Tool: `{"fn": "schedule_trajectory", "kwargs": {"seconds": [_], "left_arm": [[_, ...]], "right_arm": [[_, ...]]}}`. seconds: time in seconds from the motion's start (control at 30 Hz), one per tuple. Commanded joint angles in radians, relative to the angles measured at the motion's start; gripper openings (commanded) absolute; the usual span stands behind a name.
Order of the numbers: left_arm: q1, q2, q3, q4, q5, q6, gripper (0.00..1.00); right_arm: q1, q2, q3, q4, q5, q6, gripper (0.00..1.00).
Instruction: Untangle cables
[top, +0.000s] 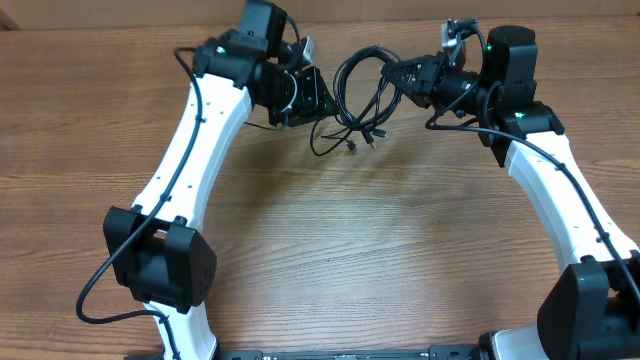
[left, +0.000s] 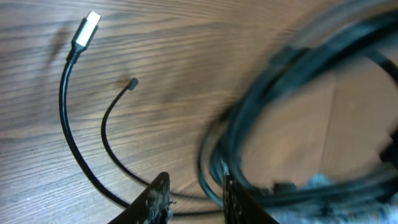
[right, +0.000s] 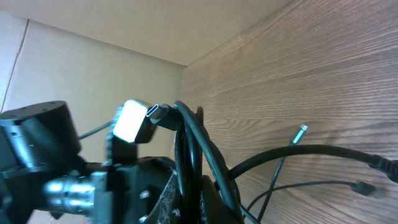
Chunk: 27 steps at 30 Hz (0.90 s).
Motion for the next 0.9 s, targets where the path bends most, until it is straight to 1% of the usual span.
{"fn": "schedule_trajectory", "kwargs": {"seconds": [0.0, 0.17, 0.3, 0.47, 0.53, 0.6, 0.67, 0.77, 0.87], "left_arm": [[-0.003, 0.008, -0.054, 0.055, -0.082, -0.143, 0.29], [-0.002, 0.008, -0.1, 0.148, -0.127, -0.224, 0.31], [-0.006, 0.008, -0.116, 0.214, -0.115, -0.229, 0.33], [-0.024, 0.008, -0.116, 0.22, -0.098, -0.217, 0.35], [-0.026, 0.008, -0.116, 0.227, -0.061, -0.167, 0.35], [-0.011, 0.008, -0.115, 0.221, -0.037, -0.067, 0.35], [0.024, 0.008, -0.115, 0.186, 0.002, 0.002, 0.34], [0.082, 0.008, -0.115, 0.163, 0.132, 0.136, 0.32], [0.115, 0.008, -0.116, 0.151, 0.266, 0.225, 0.33]], "right_arm": [[-0.005, -0.003, 0.038, 0.001, -0.011, 0.003, 0.04], [-0.005, -0.003, 0.038, 0.001, -0.014, 0.003, 0.04], [-0.005, -0.003, 0.038, -0.002, -0.015, -0.001, 0.04], [-0.005, -0.003, 0.038, -0.003, -0.017, -0.002, 0.04], [-0.005, -0.003, 0.038, -0.005, -0.018, -0.005, 0.04], [-0.005, -0.003, 0.038, -0.011, -0.021, -0.005, 0.04], [-0.005, -0.003, 0.038, -0.022, -0.021, -0.007, 0.04], [-0.005, -0.003, 0.038, -0.029, -0.021, -0.024, 0.04], [-0.005, -0.003, 0.038, -0.028, -0.021, -0.023, 0.04]]}}
